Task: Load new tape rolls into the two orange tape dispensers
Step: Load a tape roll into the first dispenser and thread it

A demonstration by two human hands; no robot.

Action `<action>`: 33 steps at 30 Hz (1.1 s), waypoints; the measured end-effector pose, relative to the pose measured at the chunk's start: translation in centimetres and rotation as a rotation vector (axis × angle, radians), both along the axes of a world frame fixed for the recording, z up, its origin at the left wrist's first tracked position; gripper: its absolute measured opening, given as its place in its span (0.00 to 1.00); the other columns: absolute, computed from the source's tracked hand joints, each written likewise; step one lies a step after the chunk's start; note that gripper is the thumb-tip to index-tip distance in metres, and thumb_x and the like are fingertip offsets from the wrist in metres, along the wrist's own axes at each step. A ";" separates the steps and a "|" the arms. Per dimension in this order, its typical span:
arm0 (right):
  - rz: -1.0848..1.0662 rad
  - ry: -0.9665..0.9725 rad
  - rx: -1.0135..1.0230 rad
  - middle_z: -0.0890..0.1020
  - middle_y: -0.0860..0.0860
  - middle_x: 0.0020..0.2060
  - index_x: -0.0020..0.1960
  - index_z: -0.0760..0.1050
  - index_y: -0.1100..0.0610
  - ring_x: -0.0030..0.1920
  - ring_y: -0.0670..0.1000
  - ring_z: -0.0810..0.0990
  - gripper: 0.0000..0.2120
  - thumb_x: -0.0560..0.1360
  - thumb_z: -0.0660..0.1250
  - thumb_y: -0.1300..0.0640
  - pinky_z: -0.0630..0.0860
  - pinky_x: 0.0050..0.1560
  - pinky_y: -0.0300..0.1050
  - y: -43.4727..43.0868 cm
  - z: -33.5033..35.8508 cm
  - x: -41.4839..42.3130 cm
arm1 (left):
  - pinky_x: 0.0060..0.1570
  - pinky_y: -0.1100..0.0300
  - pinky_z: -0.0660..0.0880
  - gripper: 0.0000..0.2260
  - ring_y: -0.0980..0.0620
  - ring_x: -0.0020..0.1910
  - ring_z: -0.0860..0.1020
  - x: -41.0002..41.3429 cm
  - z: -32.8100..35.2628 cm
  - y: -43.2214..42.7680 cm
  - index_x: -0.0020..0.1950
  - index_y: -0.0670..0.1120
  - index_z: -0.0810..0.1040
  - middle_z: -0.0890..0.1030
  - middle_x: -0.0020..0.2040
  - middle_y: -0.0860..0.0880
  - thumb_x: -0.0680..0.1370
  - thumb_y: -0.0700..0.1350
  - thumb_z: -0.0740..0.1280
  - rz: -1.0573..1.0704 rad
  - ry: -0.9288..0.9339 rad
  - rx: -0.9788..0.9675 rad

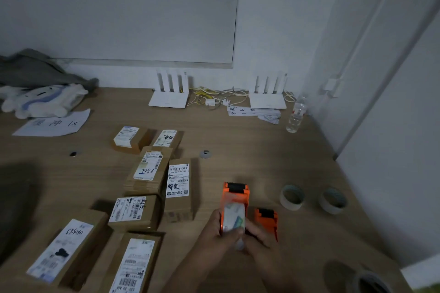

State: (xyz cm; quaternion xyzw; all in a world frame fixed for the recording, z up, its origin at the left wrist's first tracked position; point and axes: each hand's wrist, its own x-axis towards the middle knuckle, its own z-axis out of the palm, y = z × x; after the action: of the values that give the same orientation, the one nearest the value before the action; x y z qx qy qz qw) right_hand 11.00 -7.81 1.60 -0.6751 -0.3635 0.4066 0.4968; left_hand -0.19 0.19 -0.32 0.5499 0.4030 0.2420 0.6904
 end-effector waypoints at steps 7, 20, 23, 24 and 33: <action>-0.010 -0.143 -0.035 0.86 0.50 0.43 0.44 0.84 0.42 0.44 0.43 0.84 0.17 0.77 0.64 0.62 0.78 0.44 0.37 1.1 1.0 0.4 | 0.44 0.66 0.77 0.15 0.54 0.49 0.82 -0.7 0.2 0.3 0.60 0.46 0.74 0.84 0.51 0.47 0.75 0.36 0.70 0.027 0.015 -0.026; 0.067 -0.504 -0.028 0.81 0.48 0.50 0.61 0.79 0.55 0.50 0.45 0.79 0.19 0.70 0.71 0.62 0.72 0.46 0.26 6.4 4.6 2.7 | 0.47 0.69 0.76 0.11 0.59 0.52 0.81 -0.5 0.3 -0.4 0.59 0.45 0.74 0.83 0.55 0.45 0.77 0.38 0.67 -0.034 -0.004 0.060; 0.145 -0.547 -0.062 0.82 0.48 0.49 0.60 0.79 0.55 0.46 0.41 0.78 0.19 0.70 0.70 0.64 0.75 0.44 0.27 6.6 4.7 3.6 | 0.48 0.66 0.76 0.10 0.57 0.50 0.81 -0.5 0.1 -0.5 0.58 0.47 0.74 0.83 0.54 0.44 0.77 0.40 0.68 -0.036 -0.007 0.064; 0.158 -0.528 -0.078 0.81 0.47 0.48 0.60 0.79 0.55 0.44 0.39 0.78 0.18 0.70 0.71 0.64 0.73 0.42 0.24 6.5 4.8 3.8 | 0.48 0.66 0.76 0.10 0.57 0.50 0.82 -0.5 0.2 -0.6 0.58 0.47 0.74 0.84 0.53 0.46 0.77 0.41 0.68 -0.040 -0.012 0.063; 0.196 -0.556 -0.126 0.86 0.46 0.45 0.48 0.84 0.52 0.47 0.43 0.82 0.06 0.74 0.68 0.56 0.79 0.55 0.45 6.9 4.3 4.4 | 0.52 0.60 0.76 0.10 0.55 0.49 0.82 -0.6 0.4 -0.8 0.58 0.48 0.74 0.84 0.49 0.50 0.77 0.41 0.68 -0.053 0.007 0.096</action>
State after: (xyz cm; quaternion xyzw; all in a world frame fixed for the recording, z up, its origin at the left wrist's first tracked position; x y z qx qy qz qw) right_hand 15.37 -0.94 5.92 -0.7516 -0.5232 0.2739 0.2938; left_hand -0.76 -0.57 0.12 0.5937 0.3785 0.2409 0.6680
